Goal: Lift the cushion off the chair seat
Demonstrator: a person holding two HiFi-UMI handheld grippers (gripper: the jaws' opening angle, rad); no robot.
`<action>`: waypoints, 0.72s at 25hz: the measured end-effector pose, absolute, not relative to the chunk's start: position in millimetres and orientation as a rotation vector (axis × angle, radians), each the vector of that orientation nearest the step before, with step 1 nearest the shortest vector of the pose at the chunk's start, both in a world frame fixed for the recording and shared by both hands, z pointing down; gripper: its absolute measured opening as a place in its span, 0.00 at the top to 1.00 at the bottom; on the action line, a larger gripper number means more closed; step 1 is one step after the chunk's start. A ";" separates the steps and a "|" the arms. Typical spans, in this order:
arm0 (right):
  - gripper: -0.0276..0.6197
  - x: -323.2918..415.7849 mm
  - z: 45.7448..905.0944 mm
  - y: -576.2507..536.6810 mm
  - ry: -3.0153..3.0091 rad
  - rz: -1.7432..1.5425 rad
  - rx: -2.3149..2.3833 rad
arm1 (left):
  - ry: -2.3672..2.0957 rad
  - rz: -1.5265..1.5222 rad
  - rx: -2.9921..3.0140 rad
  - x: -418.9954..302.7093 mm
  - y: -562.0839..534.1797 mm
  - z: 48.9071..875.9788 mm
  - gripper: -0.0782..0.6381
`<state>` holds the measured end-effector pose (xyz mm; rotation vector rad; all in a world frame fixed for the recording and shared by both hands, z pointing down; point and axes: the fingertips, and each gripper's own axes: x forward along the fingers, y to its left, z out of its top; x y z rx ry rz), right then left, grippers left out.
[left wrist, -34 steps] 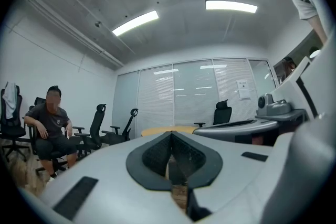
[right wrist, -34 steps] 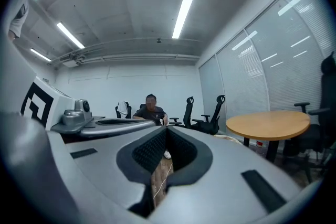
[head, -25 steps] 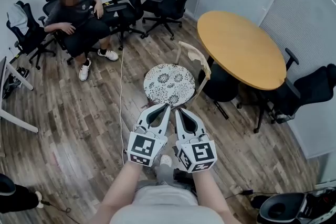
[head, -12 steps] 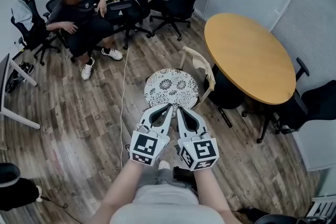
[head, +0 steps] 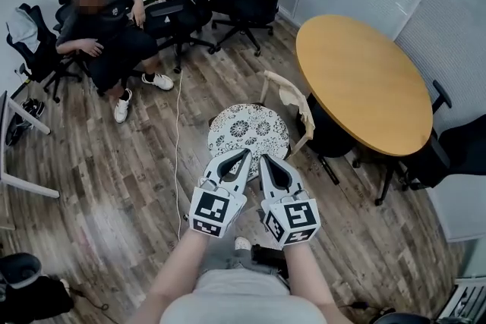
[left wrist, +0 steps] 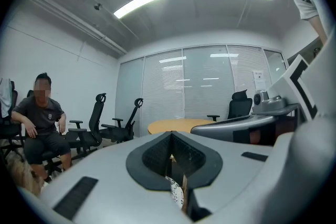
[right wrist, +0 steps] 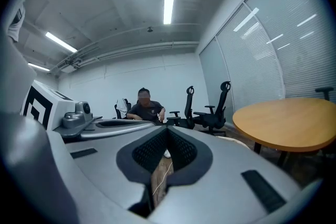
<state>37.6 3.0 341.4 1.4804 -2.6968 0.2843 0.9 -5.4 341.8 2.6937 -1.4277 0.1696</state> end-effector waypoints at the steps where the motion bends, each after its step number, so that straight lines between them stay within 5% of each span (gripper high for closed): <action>1: 0.92 37.0 342.9 -5.0 -2.685 0.284 1.485 | -1.419 0.176 2.694 -1.0 -13.9 343.9 0.90; 18: 0.92 0.8 378.7 -131.7 -2.585 0.281 1.496 | -1.269 0.233 2.676 -46.2 -145.4 379.5 0.90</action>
